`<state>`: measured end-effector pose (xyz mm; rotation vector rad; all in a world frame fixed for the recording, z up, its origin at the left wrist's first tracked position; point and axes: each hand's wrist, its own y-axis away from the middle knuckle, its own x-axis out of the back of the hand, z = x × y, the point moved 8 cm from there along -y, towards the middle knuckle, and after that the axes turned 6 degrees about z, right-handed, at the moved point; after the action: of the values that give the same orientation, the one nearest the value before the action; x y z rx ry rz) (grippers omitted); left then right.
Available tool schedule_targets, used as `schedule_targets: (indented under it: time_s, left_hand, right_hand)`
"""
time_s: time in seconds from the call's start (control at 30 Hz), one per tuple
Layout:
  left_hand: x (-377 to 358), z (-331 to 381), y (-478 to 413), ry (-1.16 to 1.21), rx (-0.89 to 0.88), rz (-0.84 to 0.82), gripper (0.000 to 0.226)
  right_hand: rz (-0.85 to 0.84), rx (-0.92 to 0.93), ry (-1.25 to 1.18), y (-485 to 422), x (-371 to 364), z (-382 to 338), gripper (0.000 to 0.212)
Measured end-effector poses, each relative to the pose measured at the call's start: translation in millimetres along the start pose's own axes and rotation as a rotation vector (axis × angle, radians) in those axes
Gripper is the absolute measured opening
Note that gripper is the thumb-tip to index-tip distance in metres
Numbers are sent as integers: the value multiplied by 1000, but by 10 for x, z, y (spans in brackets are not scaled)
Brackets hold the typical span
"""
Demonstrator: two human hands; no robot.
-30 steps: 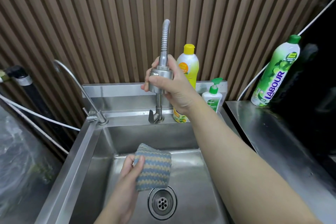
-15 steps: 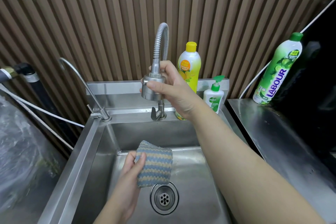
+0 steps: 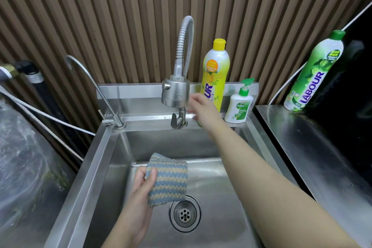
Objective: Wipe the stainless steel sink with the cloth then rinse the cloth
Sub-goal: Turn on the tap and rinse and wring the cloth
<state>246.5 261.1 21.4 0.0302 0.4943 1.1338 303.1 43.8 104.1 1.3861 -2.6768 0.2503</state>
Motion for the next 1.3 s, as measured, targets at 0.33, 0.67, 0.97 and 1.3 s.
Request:
schedule_targets:
  time_s: [0.33,0.67,0.97,1.3]
  left_hand:
    - [279,-171,-256,65,22,27,15]
    - [408,-337,-430,64,42,52,14]
    - [357,-640,-671,-2,146,81,19]
    - [102,-1011,-1030,14,242,103,15]
  right_hand:
    - [-98,-80,345,-405,-670,994,36]
    - [-450,89,1196,-992,-1209,1098,20]
    - [36,-178,-6,4,-183,1230,17]
    - [-72,-773,-213,1005,-492,1986,42]
